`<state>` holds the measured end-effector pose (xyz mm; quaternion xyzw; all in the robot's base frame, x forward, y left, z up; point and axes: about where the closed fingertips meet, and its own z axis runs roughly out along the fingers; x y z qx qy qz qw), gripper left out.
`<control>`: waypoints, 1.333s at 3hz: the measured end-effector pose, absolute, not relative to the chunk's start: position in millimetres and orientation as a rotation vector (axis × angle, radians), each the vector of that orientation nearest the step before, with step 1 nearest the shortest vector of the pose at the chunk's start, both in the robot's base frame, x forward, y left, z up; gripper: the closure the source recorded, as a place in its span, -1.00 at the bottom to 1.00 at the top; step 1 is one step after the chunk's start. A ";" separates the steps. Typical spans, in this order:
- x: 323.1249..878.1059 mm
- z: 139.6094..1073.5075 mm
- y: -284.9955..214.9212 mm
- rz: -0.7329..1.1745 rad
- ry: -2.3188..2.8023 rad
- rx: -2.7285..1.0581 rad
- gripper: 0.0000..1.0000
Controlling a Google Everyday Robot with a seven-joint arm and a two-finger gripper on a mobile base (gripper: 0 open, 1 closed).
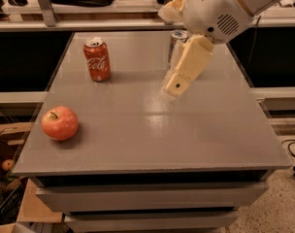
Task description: Pick apple
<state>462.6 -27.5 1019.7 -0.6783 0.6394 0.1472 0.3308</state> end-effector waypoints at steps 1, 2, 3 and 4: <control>465.9 989.2 -0.2 0.463 1.648 -1.834 -1.00; 473.7 948.0 33.4 0.566 1.607 -1.908 -1.00; 483.2 915.0 60.4 0.637 1.572 -1.933 -1.00; 487.0 894.6 93.0 0.725 1.494 -1.950 -1.00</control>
Offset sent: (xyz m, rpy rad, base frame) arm 0.0249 0.0962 -0.1235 0.0255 0.1831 0.2522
